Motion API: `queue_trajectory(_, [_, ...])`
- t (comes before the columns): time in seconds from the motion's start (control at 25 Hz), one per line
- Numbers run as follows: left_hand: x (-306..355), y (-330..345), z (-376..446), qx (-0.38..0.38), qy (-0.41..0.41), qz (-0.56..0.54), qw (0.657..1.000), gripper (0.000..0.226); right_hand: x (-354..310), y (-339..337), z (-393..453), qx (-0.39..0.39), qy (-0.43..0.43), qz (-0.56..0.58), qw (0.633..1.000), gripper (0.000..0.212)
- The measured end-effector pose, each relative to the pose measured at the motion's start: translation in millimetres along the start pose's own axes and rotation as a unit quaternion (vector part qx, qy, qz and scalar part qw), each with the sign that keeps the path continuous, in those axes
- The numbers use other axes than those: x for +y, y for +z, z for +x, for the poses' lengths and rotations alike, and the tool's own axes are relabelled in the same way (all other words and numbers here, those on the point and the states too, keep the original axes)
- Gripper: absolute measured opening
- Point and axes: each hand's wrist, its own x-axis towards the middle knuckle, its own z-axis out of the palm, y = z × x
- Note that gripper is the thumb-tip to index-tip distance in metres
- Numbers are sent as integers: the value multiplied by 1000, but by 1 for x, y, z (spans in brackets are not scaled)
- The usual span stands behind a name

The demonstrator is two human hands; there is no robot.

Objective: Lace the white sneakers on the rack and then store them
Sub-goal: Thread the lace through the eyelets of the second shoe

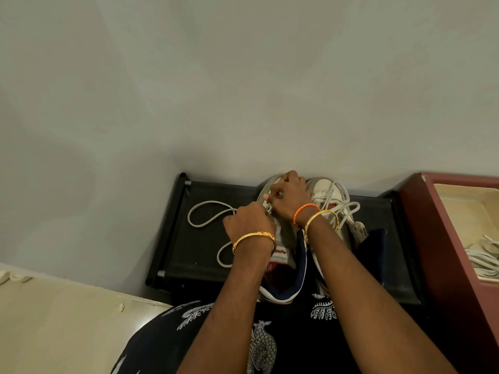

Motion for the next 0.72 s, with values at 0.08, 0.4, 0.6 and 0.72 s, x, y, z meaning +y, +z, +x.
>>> queue_trajectory(0.08, [-1,0,-1,4,-32,-13,999,25,5,-1,2,54,54,194,978,26])
queue_trajectory(0.4, [-21,0,0,-6,-115,-169,979,81,25,-8,6,88,75,209,971,22])
queue_trajectory(0.6, [-16,6,-11,17,-119,-221,968,61,10,-8,1,-44,-93,-46,994,30])
queue_trajectory(0.72, [-11,8,-11,44,-88,-226,969,60,1,-2,4,-50,-110,-137,983,22])
